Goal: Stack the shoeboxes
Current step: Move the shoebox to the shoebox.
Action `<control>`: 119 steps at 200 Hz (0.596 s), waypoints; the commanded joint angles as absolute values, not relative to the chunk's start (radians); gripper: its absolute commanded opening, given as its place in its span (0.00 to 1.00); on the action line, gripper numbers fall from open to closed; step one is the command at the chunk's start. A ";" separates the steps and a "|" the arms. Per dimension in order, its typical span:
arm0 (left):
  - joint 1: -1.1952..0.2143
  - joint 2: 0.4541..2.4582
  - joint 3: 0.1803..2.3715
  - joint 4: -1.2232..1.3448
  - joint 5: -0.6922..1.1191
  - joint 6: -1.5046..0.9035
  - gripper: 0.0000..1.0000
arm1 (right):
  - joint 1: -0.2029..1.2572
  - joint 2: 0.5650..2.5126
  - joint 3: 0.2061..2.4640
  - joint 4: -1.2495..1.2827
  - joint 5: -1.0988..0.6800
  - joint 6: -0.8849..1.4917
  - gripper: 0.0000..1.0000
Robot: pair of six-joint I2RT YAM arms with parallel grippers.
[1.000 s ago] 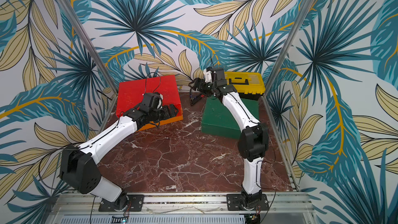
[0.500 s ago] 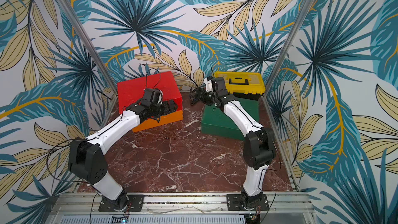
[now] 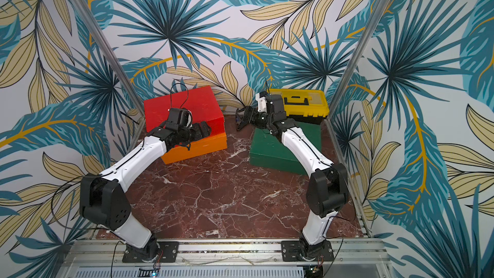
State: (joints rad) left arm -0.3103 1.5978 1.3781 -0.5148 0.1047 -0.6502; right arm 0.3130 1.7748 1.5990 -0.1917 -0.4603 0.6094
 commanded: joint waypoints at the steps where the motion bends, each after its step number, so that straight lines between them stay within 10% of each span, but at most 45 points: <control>1: -0.304 1.495 1.295 -0.545 0.088 -0.633 1.00 | 0.310 1.775 1.575 -0.174 -0.457 0.616 0.83; 119: -0.175 1.017 1.132 -0.676 -0.066 -0.623 1.00 | 0.366 1.964 1.743 -0.160 -0.518 0.638 0.87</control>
State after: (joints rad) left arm -0.2241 1.0603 1.1412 -0.5922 -0.0082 -0.6327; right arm 0.3397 1.9106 1.6665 -0.1646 -0.4908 0.6415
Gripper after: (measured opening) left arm 0.997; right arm 0.866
